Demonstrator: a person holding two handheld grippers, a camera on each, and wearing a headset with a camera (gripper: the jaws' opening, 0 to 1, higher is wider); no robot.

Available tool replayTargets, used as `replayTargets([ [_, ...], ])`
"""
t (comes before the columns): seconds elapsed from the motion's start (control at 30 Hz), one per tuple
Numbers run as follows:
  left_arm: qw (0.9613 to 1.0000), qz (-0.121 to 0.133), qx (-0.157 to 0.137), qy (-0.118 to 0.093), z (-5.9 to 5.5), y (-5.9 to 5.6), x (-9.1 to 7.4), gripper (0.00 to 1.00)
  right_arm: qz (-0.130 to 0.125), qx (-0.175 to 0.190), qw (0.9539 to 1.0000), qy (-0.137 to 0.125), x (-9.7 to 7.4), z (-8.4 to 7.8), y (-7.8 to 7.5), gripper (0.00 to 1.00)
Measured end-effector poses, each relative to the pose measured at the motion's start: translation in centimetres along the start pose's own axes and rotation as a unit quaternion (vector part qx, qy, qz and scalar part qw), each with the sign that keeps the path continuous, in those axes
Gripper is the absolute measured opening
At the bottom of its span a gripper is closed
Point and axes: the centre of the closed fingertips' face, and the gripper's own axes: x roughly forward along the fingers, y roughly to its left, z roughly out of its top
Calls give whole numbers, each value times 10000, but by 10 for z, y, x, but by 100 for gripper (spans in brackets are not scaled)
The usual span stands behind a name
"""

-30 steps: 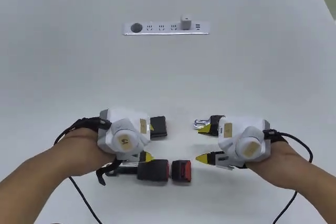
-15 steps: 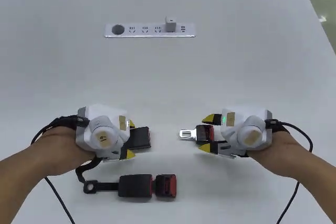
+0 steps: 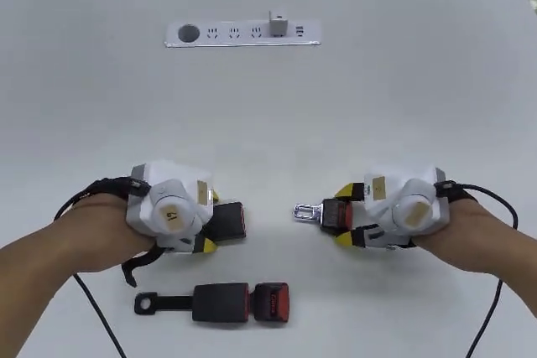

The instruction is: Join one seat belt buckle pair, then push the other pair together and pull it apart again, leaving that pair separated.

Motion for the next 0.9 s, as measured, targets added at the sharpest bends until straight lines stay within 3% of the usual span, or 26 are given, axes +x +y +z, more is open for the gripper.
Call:
replayTargets([
  [0.17,10000,-36,48,36,5,1,0,41,126,-111,9998,-58,-1,4,-3,34],
  [0.6,9992,-177,353,105,4,-1,3,36,289,-390,9988,-65,-3,7,-4,33],
  [0.9,9992,-199,323,150,4,-1,4,35,307,-354,9986,-225,7,27,5,33],
])
